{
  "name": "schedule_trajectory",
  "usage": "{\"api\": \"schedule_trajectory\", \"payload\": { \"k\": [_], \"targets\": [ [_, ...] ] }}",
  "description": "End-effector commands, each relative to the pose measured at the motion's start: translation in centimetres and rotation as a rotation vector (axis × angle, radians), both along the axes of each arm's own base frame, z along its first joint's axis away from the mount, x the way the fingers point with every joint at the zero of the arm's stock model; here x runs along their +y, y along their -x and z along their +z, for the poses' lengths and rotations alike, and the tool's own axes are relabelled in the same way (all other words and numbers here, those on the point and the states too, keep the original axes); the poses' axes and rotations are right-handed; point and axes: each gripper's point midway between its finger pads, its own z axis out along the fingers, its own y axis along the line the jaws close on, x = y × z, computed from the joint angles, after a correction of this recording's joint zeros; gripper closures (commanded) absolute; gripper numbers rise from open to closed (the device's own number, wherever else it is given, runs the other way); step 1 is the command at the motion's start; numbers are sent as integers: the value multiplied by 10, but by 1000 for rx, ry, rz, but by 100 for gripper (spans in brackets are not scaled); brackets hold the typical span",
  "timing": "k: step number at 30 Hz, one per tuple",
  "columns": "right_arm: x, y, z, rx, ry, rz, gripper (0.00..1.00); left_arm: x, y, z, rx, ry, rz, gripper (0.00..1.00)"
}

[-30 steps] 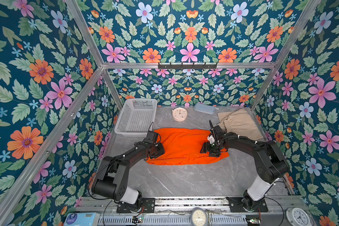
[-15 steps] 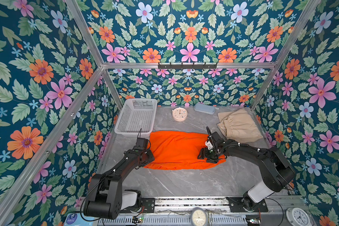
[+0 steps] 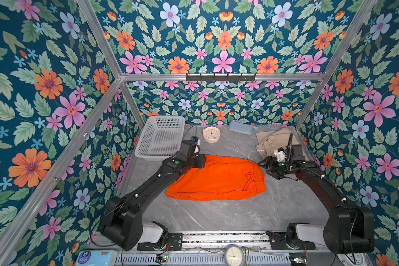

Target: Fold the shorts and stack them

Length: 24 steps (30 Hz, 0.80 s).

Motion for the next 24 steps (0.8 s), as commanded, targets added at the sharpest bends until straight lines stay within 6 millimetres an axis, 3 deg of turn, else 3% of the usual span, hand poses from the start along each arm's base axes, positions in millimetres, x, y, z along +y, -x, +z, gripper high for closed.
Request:
{"api": "schedule_trajectory", "payload": {
  "k": [1,5,7,10,16,24],
  "targets": [
    [-20,13,-6,36,-131,-39,28,-65,0,10,-150,-86,-268,42],
    [-51,18,-26,67,-222,-146,28,-159,32,-5,-217,-117,-591,42],
    [-54,22,-34,93,-249,-161,27,-199,57,-21,-257,-159,-752,42],
    [-50,25,-43,111,-276,-159,27,-241,89,-46,-284,-176,-930,40],
    [-47,30,-57,155,-305,-162,25,-278,108,-73,-250,-109,-1045,37],
    [-41,31,-66,181,-357,-163,20,-283,134,-103,-172,-69,-1150,34]
  ]
}}
